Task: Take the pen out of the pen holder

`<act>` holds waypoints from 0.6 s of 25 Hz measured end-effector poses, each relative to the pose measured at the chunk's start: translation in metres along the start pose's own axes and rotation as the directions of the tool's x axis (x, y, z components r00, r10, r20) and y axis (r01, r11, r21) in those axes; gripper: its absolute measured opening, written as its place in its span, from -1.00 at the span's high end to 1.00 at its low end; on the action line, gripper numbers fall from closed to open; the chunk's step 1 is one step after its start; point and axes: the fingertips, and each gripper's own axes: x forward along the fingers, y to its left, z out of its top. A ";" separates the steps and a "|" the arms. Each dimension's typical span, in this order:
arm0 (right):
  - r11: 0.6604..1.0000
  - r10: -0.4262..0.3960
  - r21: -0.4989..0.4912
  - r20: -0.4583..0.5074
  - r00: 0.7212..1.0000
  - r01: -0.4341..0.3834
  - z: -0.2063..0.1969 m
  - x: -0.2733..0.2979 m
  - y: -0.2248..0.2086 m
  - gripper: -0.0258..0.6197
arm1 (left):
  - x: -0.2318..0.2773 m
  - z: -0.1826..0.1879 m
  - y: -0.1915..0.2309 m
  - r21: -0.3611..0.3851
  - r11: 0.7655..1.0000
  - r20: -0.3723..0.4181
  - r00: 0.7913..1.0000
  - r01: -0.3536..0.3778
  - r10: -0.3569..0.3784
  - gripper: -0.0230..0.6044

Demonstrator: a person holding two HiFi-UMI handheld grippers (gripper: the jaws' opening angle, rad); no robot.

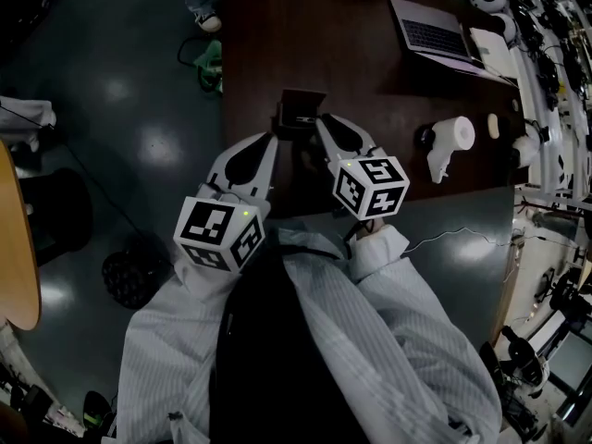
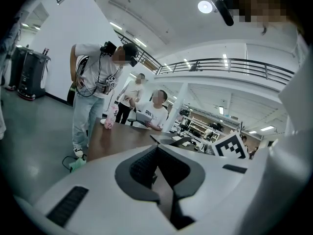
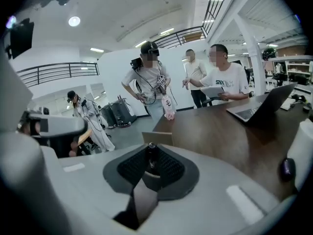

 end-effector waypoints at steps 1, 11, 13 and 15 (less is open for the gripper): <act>1.000 0.021 0.003 0.015 1.000 -0.021 0.007 -0.007 0.004 0.77 | -0.001 0.003 -0.003 0.008 1.000 0.006 1.000 0.005 -0.005 0.91; 0.983 0.175 -0.085 0.148 0.973 -0.164 0.065 -0.087 0.056 0.77 | -0.014 0.034 -0.031 0.077 0.995 0.070 0.995 0.065 -0.071 0.91; 0.981 0.187 -0.082 0.181 0.965 -0.175 0.073 -0.101 0.062 0.77 | -0.018 0.038 -0.037 0.087 0.993 0.075 0.994 0.078 -0.085 0.91; 0.982 0.188 -0.073 0.210 0.959 -0.177 0.079 -0.112 0.065 0.77 | -0.020 0.043 -0.042 0.092 0.992 0.084 0.992 0.090 -0.098 0.91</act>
